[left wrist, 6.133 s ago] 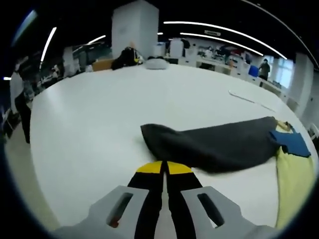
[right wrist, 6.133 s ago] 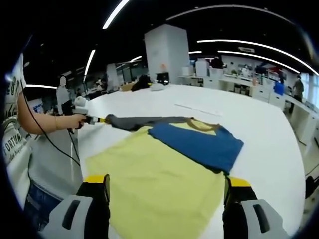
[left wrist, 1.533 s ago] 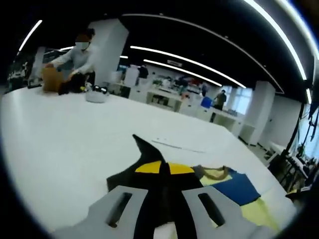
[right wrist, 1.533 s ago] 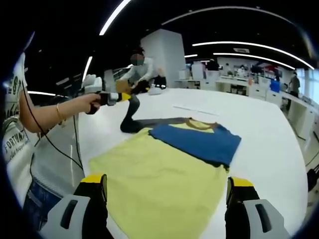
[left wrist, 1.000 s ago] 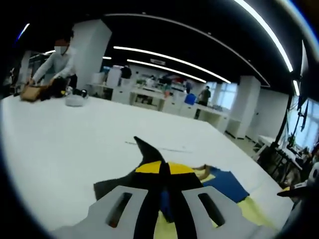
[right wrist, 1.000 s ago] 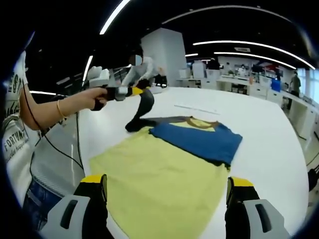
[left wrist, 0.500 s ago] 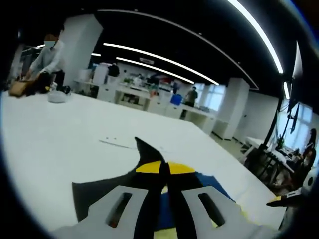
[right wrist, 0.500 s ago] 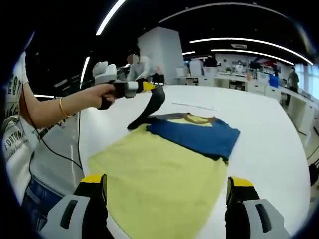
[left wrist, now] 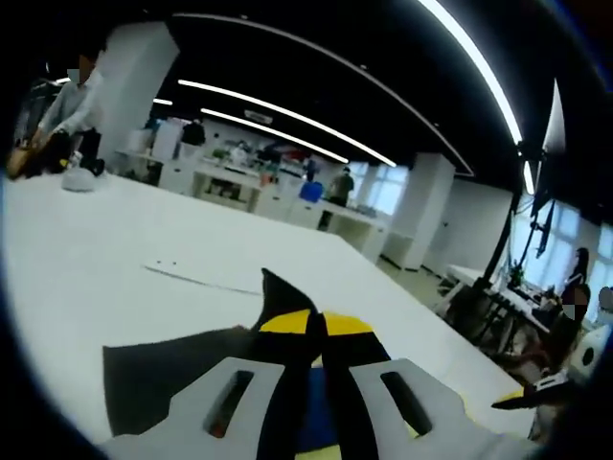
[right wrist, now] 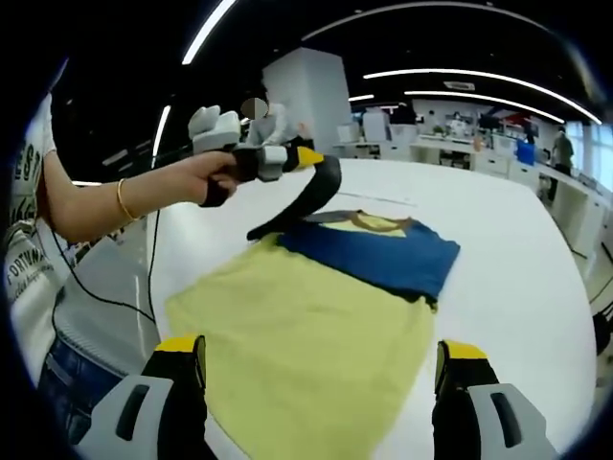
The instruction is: Fold the garment on the visible template until the final outline fits inside the template.
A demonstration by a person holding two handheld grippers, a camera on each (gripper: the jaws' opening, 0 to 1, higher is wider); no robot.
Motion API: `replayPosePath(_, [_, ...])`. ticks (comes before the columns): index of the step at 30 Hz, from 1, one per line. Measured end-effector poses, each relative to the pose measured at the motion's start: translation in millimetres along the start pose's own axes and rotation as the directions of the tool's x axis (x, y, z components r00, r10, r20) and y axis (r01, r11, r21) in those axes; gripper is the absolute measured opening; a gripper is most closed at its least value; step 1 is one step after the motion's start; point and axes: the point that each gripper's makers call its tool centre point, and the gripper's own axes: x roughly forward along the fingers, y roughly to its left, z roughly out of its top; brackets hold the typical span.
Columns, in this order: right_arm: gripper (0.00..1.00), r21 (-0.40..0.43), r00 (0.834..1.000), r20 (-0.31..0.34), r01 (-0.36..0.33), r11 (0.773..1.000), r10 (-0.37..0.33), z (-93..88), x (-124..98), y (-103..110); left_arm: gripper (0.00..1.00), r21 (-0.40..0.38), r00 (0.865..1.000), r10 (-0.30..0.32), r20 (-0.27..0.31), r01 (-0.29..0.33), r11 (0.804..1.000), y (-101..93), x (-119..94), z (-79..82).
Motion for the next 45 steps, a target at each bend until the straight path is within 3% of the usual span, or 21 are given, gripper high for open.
replayPosePath(10, [0.99, 0.002, 1.000, -0.006, -0.012, 1.000, 0.012, -5.1, 5.2, 4.1, 0.00, 0.025, 0.997, -0.079, -0.011, 0.079, 0.997, -27.7, 15.9, -8.4])
replayPosePath(25, [0.99, 0.021, 1.000, -0.004, 0.011, 1.000, -0.011, -8.1, 4.2, -6.8, 0.00, 0.051, 0.977, -0.185, -0.102, 0.191, 0.980, -69.1, 36.6, -49.9])
replayPosePath(30, [0.99, 0.027, 1.000, 0.007, 0.019, 0.999, -0.019, -7.1, 4.6, -9.4, 0.00, 0.067, 0.966, -0.218, -0.139, 0.229, 0.971, -80.9, 37.9, -64.1])
replayPosePath(45, [0.99, 0.056, 1.000, 0.001, 0.029, 0.998, -0.029, -14.3, 2.4, -15.2, 0.00, 0.104, 0.913, -0.302, -0.274, 0.340, 0.935, -120.3, 41.3, -113.4])
